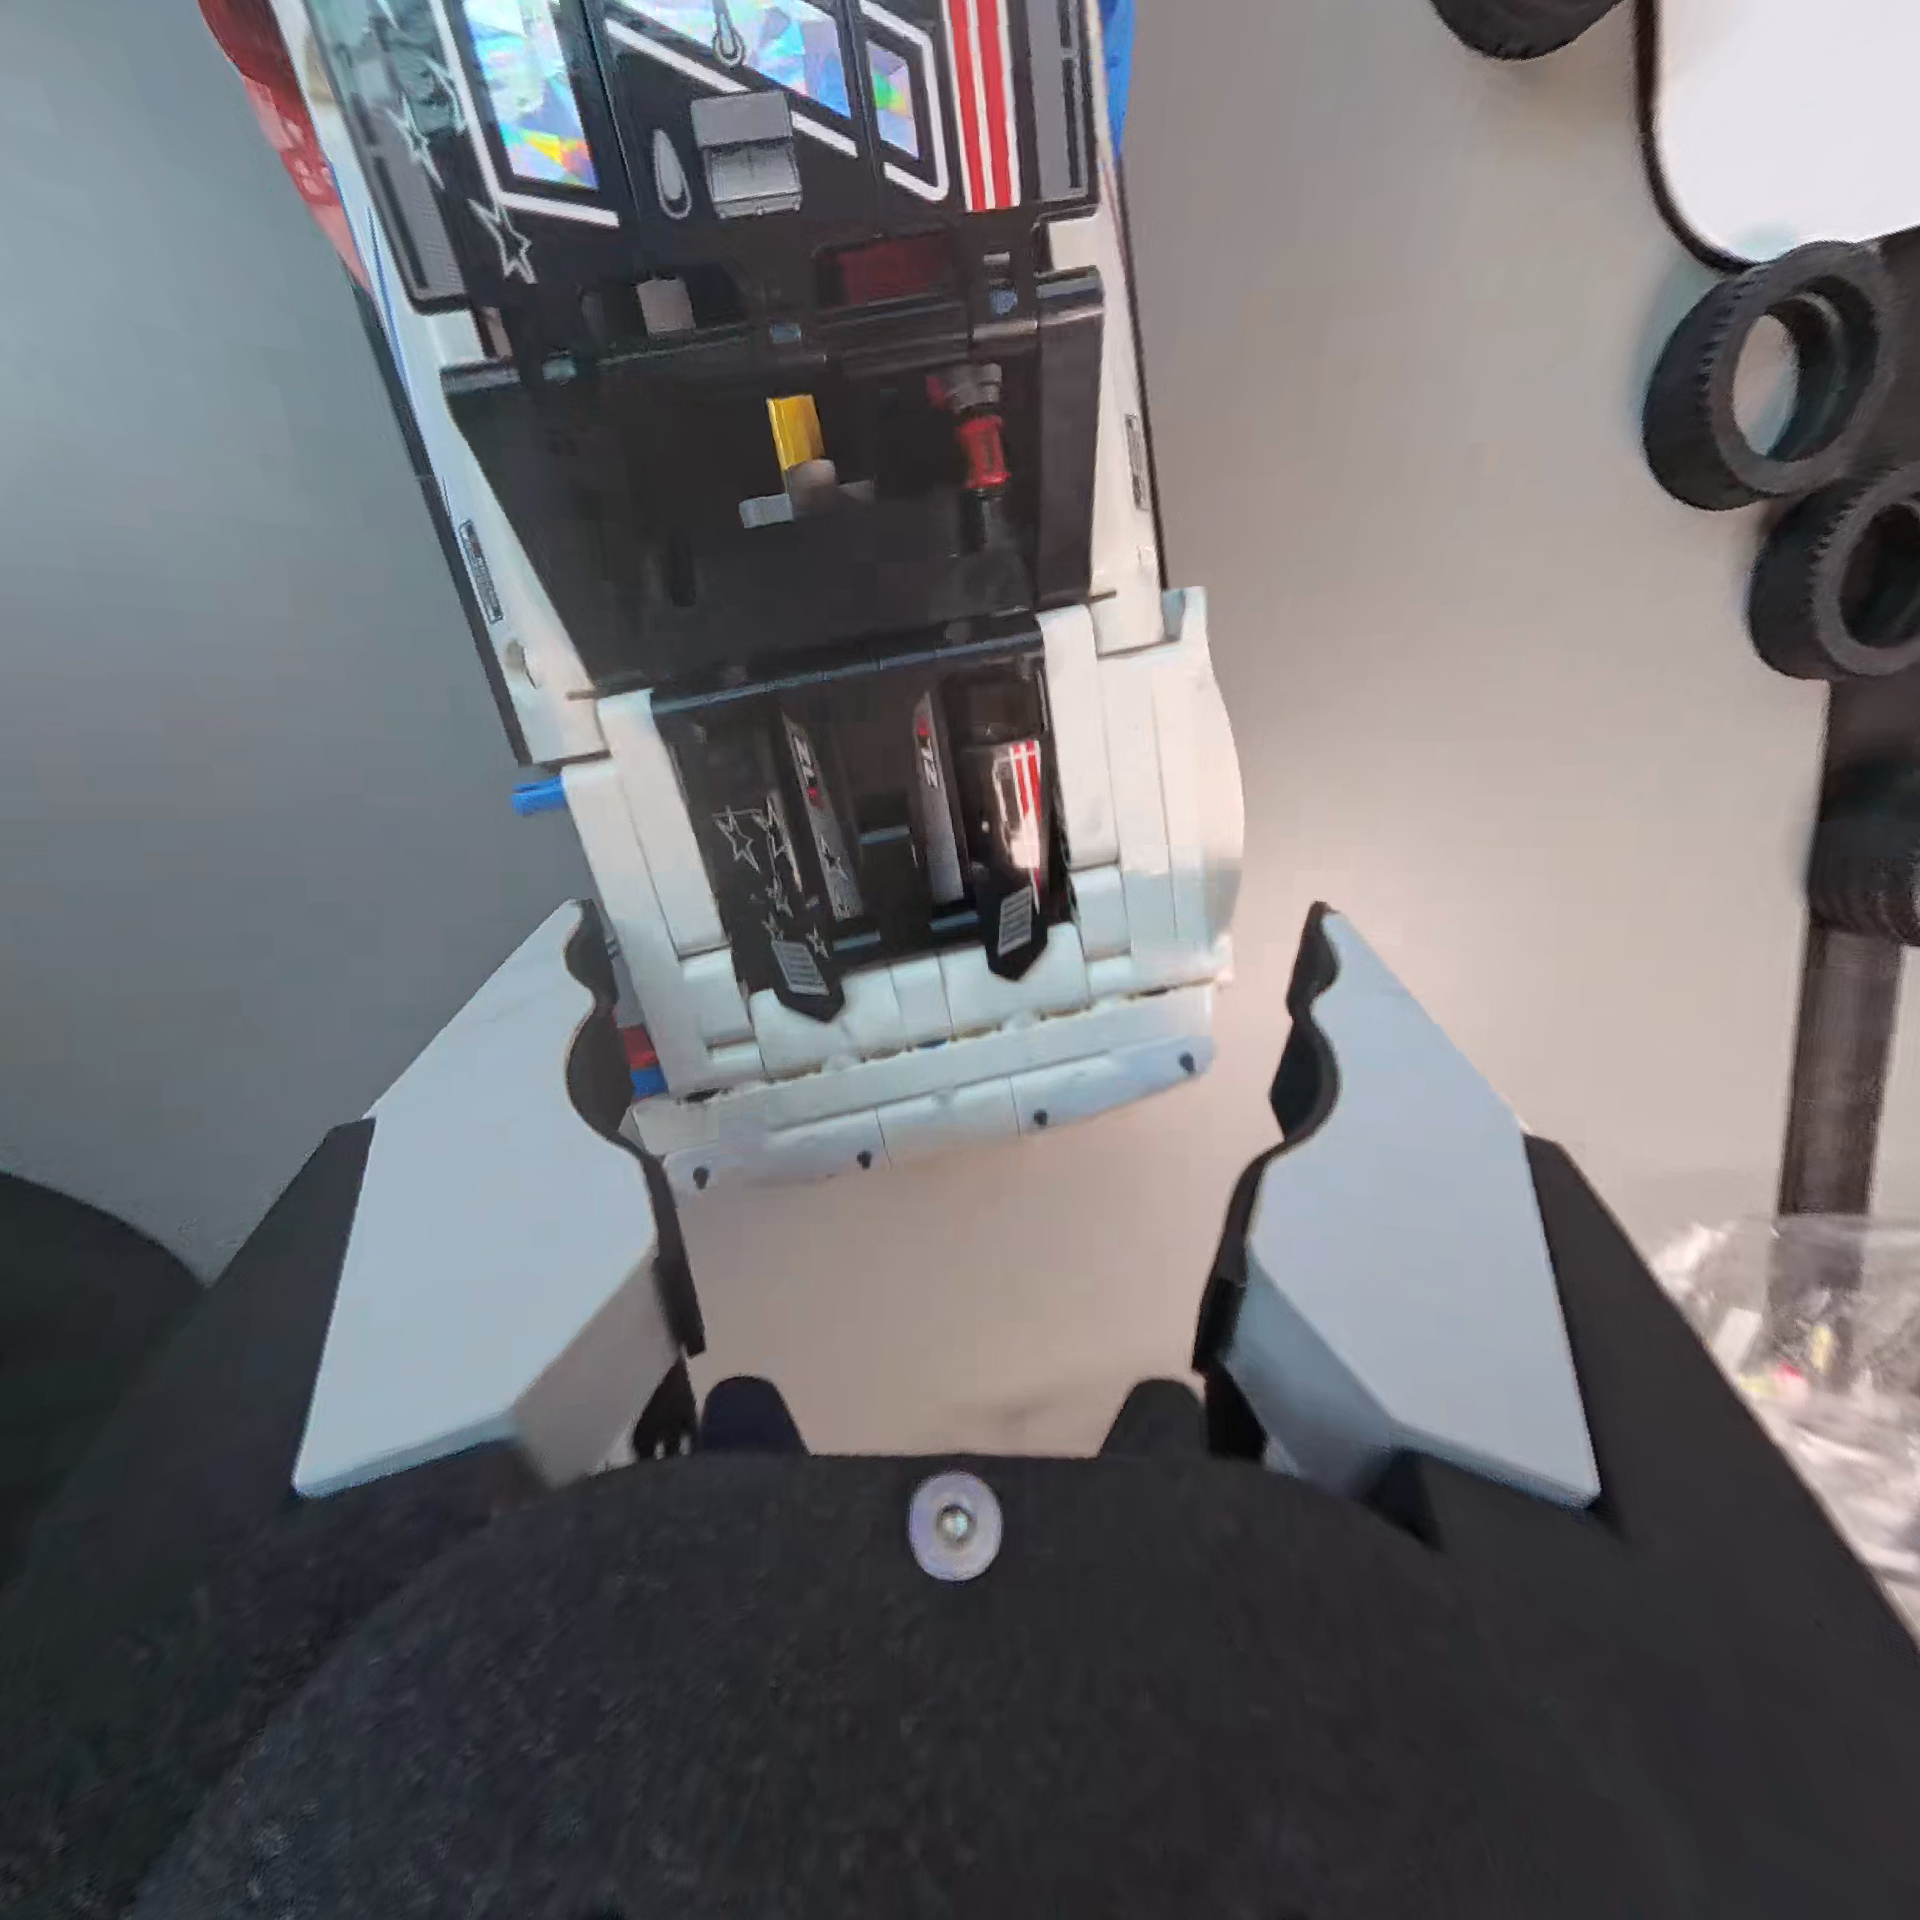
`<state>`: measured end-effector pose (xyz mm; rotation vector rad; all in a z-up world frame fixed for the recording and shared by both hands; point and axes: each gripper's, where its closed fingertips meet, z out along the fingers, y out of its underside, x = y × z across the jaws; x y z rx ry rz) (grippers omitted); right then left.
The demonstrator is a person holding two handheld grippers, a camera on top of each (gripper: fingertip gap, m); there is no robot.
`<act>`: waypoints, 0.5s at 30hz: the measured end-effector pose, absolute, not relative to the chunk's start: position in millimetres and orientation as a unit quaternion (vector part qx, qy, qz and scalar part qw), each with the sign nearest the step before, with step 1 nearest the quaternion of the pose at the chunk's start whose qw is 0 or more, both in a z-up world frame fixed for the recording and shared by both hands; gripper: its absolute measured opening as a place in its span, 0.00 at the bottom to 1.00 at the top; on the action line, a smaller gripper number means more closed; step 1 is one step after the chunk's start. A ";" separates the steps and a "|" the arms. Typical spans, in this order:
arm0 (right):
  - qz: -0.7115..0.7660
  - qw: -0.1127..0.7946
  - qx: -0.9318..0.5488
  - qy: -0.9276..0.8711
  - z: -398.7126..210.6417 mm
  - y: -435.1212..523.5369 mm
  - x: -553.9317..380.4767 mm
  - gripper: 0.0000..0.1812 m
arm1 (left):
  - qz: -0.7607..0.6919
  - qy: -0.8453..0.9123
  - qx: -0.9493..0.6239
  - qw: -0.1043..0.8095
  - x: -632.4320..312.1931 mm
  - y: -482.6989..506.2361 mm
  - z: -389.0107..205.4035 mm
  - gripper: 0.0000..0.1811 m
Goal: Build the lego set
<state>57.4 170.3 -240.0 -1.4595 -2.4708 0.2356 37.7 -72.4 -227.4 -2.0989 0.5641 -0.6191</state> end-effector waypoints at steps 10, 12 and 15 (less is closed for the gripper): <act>0.111 0.139 -0.482 -0.858 -249.6 124.2 53.7 0.65 | -0.284 0.278 -0.821 0.410 10.7 -112.3 -208.4 0.16; 0.112 0.142 -0.478 -0.860 -249.6 111.0 54.8 0.65 | -0.300 0.298 -0.821 0.383 14.3 -125.6 -215.0 0.17; 0.110 0.157 -0.470 -0.861 -250.5 100.2 52.5 0.64 | -0.302 0.320 -0.828 0.348 21.6 -140.9 -225.1 0.24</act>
